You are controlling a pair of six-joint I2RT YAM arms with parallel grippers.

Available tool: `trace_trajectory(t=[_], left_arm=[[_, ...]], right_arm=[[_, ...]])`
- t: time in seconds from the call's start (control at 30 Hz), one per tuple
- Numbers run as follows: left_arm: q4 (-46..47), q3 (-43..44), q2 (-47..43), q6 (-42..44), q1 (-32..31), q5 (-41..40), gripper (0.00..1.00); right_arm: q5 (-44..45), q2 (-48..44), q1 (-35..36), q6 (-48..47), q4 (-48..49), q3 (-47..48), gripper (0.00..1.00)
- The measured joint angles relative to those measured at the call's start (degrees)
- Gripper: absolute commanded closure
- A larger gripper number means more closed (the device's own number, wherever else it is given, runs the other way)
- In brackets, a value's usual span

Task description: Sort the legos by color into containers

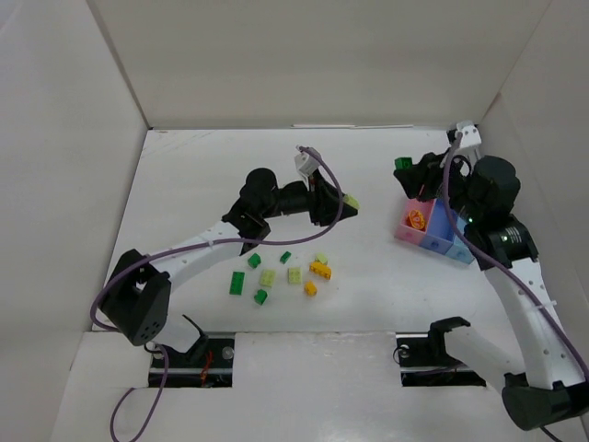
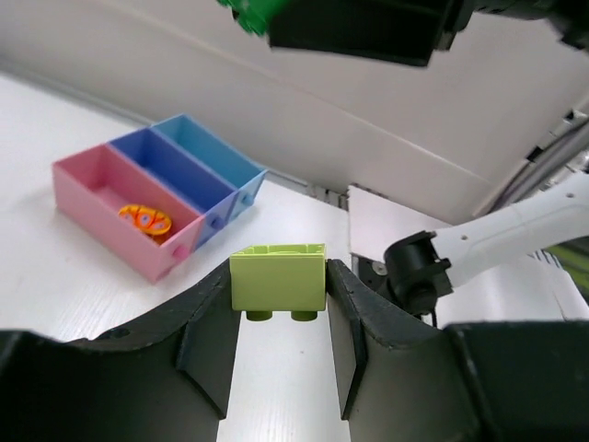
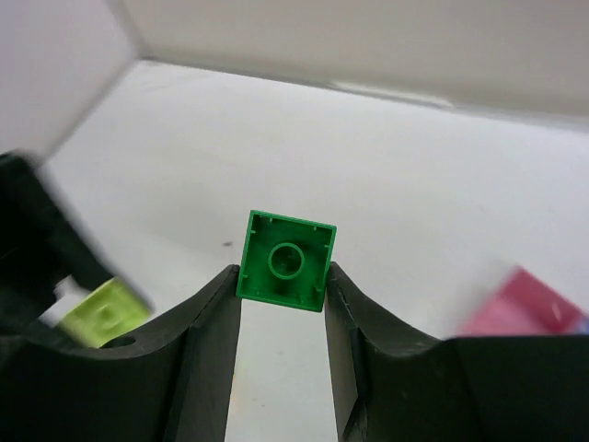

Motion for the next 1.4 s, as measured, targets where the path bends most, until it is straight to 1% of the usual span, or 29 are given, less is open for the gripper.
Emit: trace_trajectory(t=[0.1, 0.17, 0.33, 0.43, 0.57, 0.73, 0.83, 0.93, 0.97, 1.03, 1.1, 1.2, 1.27, 1.4], left_arm=[[-4.7, 0.0, -0.3, 0.7, 0.0, -3.7, 1.0], [-7.7, 0.0, -0.7, 1.4, 0.0, -6.6, 1.0], [-16.0, 0.4, -2.4, 3.5, -0.1, -14.8, 1.0], [-20.2, 1.5, -2.5, 4.9, -0.5, -19.3, 1.0], [-24.0, 2.1, -2.5, 6.1, -1.0, -22.9, 1.0], [-28.6, 4.3, -2.0, 7.7, -1.2, -25.7, 1.0], [-29.6, 5.2, -1.8, 8.5, -1.2, -26.8, 1.0], [-30.1, 5.3, -1.8, 8.9, -1.2, -27.4, 1.0], [-30.3, 5.3, -1.8, 9.1, -1.2, -27.5, 1.0], [-30.7, 5.3, -1.8, 9.4, -1.2, -27.6, 1.0], [-30.9, 5.3, -1.7, 9.6, -1.2, -27.7, 1.0], [-31.3, 5.3, -1.3, 9.7, -1.2, -27.8, 1.0], [-31.6, 5.3, -1.2, 9.8, -1.2, -27.8, 1.0], [-31.5, 5.3, -1.2, 11.0, -1.2, -26.9, 1.0]], right_arm=[[14.6, 4.8, -0.5, 3.7, -5.9, 2.8, 1.0], [21.5, 9.1, -2.1, 6.0, -9.1, 3.5, 1.0], [31.5, 18.8, -7.2, 10.3, -15.3, 2.2, 1.0], [34.6, 22.1, -10.0, 11.6, -17.2, 1.2, 1.0], [37.1, 26.1, -12.7, 12.2, -17.7, 1.1, 1.0], [37.6, 30.4, -14.4, 12.8, -17.7, 0.0, 1.0], [38.1, 32.2, -14.8, 13.5, -17.9, -0.7, 1.0], [38.9, 32.6, -15.0, 14.1, -18.0, -0.8, 0.98], [39.2, 32.5, -15.1, 14.2, -17.9, -1.0, 0.94], [39.8, 32.3, -15.3, 14.4, -18.0, -1.5, 0.9], [40.1, 32.2, -15.5, 14.6, -18.0, -2.1, 0.8], [40.3, 32.1, -15.5, 14.5, -18.4, -2.6, 0.63], [40.3, 32.0, -15.5, 14.5, -18.4, -2.6, 0.61], [38.8, 30.8, -15.5, 13.7, -18.5, -2.6, 0.38]])
